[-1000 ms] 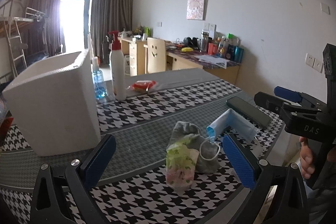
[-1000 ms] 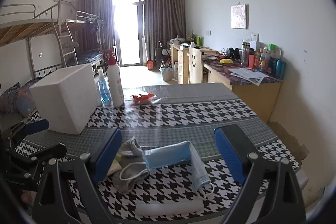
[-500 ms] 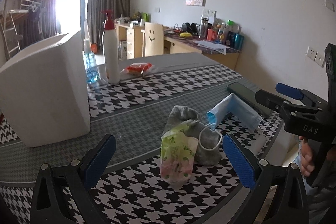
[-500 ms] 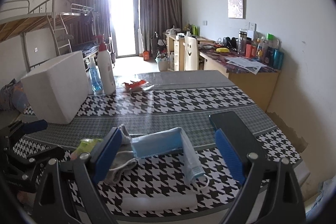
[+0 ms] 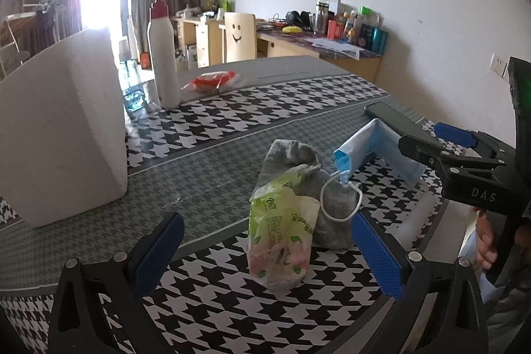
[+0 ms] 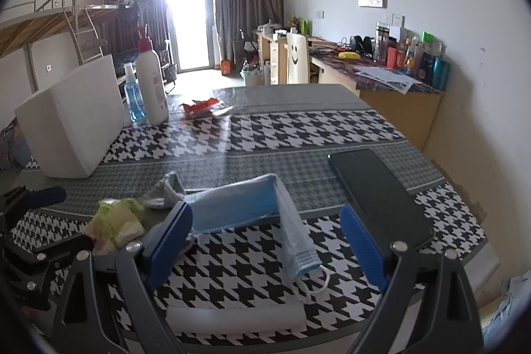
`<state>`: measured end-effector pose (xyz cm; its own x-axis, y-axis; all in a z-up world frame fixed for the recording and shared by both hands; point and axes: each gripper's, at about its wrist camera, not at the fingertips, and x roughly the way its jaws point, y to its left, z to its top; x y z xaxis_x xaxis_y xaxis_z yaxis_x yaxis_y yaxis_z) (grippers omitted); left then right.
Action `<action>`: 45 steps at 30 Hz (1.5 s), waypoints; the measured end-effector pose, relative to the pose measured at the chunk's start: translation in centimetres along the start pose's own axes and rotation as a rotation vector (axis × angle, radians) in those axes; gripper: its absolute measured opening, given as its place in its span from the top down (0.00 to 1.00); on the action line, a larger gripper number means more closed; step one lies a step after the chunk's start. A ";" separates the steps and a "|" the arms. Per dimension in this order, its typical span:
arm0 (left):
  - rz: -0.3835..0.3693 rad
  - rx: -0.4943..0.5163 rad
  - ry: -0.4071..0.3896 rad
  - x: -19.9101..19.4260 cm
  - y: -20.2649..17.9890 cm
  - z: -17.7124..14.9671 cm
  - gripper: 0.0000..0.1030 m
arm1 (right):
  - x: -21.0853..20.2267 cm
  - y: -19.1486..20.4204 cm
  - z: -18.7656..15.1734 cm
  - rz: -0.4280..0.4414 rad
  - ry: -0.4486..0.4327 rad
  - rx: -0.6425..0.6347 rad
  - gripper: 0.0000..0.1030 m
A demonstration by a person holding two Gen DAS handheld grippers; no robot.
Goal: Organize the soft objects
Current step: 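Move the left tool onto the green wipes packet and close on it, then grasp the blue face mask with the right tool while the left tool holds the packet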
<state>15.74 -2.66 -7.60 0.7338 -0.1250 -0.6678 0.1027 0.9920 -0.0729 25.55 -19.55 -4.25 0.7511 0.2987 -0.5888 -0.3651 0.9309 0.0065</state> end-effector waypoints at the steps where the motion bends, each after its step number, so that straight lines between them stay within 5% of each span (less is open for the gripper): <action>1: 0.002 0.004 0.005 0.1 0.0 0.0 0.05 | 0.1 -0.1 -0.1 -0.004 0.004 0.001 0.10; 6: -0.002 0.006 0.063 1.8 0.1 0.0 0.21 | 0.7 -0.7 -0.3 -0.011 0.026 0.014 0.10; 14: -0.015 0.030 0.100 2.8 -0.4 -0.4 0.23 | 1.8 -1.5 -0.5 -0.025 0.051 0.022 0.10; 16: -0.020 0.029 0.113 3.1 -0.4 -0.5 0.33 | 2.1 -1.6 -0.5 -0.028 0.062 0.025 0.10; 25: -0.043 0.032 0.152 4.1 -0.4 -0.8 0.47 | 3.1 -2.1 -0.5 -0.022 0.090 0.033 0.10; 34: -0.049 0.032 0.139 4.0 -0.2 -0.9 0.65 | 4.1 -1.9 -1.0 0.005 0.137 0.027 0.44; 39: -0.062 0.029 0.138 3.9 -0.1 -1.0 0.67 | 4.5 -1.9 -1.3 0.017 0.160 0.027 0.76; 45: -0.068 0.025 0.126 3.5 -0.1 -1.0 0.68 | 4.5 -2.0 -1.7 0.017 0.167 0.031 0.85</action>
<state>17.67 -3.16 -10.70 0.6344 -0.1875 -0.7499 0.1673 0.9804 -0.1036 28.73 -20.43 -8.28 0.6422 0.2783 -0.7142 -0.3585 0.9326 0.0409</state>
